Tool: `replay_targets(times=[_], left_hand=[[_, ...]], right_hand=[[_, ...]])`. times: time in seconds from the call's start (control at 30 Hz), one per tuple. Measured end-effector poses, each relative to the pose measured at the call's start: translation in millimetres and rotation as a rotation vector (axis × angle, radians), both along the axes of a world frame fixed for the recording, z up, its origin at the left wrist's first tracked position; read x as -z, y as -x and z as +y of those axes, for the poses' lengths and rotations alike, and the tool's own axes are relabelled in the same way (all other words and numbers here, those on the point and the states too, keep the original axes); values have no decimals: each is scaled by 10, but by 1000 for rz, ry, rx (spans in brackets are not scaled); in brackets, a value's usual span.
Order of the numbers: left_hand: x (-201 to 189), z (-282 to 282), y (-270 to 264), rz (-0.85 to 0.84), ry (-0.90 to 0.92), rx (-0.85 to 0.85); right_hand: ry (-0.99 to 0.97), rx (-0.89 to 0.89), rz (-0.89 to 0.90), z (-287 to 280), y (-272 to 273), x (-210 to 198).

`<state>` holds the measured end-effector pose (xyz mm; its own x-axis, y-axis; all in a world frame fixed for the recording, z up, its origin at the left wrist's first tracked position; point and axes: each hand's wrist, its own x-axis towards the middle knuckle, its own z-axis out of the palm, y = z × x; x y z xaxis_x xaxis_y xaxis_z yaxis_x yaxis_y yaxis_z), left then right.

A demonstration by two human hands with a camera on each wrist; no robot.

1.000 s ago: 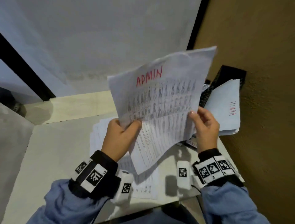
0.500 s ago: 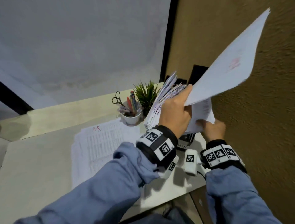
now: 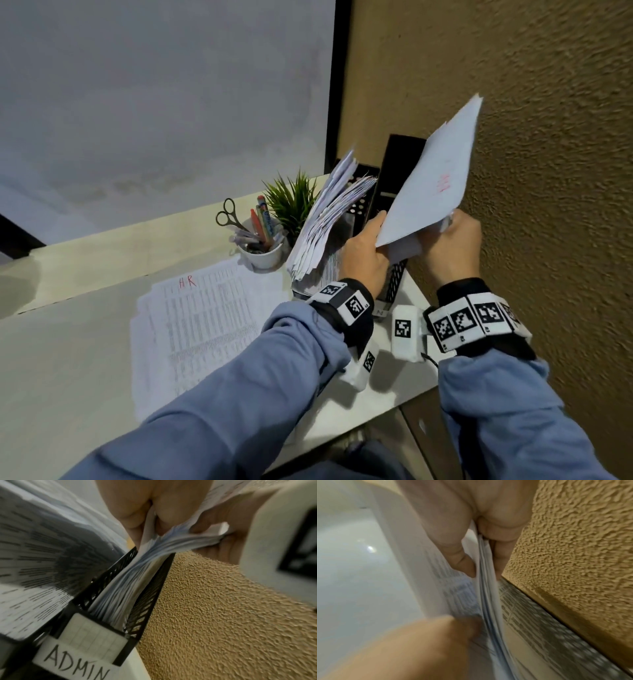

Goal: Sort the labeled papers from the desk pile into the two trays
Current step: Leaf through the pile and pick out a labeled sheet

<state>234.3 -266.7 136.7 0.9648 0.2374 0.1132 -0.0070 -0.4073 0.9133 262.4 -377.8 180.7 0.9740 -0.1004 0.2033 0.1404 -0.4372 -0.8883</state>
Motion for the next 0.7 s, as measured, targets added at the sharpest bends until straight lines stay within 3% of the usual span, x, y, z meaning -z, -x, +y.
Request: replay_targets(times=[0.07,0.13,0.23,0.33,0.43,0.53,0.7], left_hand=[[98,-4,-63,71,0,24],[191,-11,-127,198,-105,102],[322,8,-167,344,-282,241],[378,69,-146,360,-362,264],[316,162,-64,322,-328,267],[163,286,182,239,-205,264],[176,827,877,297,64,205]], right_hand=[[24,26,-21,20,20,-98],[167,69,-33,79,41,-126],[391,46,129,209,88,-18],[460,-31,243,266,125,131],[439,9,251,247,118,105],[347,80,116,236,152,-31],[109,20,-393,501,362,-148]])
